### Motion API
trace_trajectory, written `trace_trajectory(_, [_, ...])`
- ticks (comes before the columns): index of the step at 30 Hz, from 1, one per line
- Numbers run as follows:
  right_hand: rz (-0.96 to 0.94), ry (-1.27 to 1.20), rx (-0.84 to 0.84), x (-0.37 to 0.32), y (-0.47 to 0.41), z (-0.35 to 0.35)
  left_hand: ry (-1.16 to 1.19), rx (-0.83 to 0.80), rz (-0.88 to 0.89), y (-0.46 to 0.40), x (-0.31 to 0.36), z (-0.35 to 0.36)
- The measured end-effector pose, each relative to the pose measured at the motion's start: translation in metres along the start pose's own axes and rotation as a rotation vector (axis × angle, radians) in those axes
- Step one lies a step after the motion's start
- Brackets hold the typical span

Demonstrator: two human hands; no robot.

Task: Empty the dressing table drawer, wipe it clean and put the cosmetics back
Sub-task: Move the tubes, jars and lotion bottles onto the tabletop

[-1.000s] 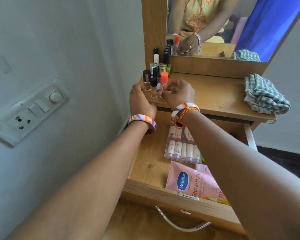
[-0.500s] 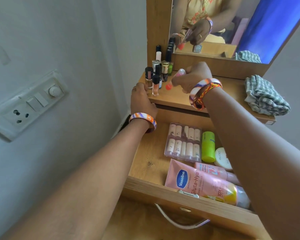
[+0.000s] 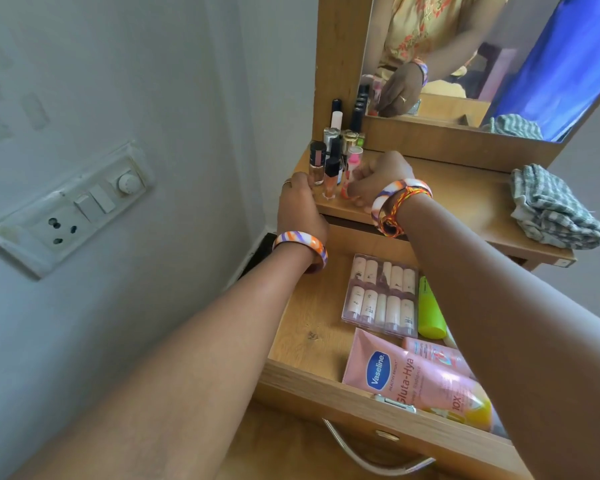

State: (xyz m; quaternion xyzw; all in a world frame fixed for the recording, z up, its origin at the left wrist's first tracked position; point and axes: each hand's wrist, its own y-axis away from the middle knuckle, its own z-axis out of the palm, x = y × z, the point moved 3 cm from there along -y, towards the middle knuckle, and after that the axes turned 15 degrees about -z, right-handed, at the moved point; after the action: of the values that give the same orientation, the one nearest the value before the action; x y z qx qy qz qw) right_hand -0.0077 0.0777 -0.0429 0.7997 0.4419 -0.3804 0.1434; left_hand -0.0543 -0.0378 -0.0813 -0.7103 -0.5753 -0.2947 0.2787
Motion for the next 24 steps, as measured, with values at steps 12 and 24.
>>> trace_trajectory(12, [0.098, -0.106, -0.110, 0.025, 0.040, -0.049, 0.100, 0.012, 0.191, 0.037, 0.011, -0.003])
trace_trajectory(24, [0.114, 0.593, -0.678, 0.081, 0.105, -0.072, -0.586, -0.680, 0.334, 0.119, 0.033, 0.085])
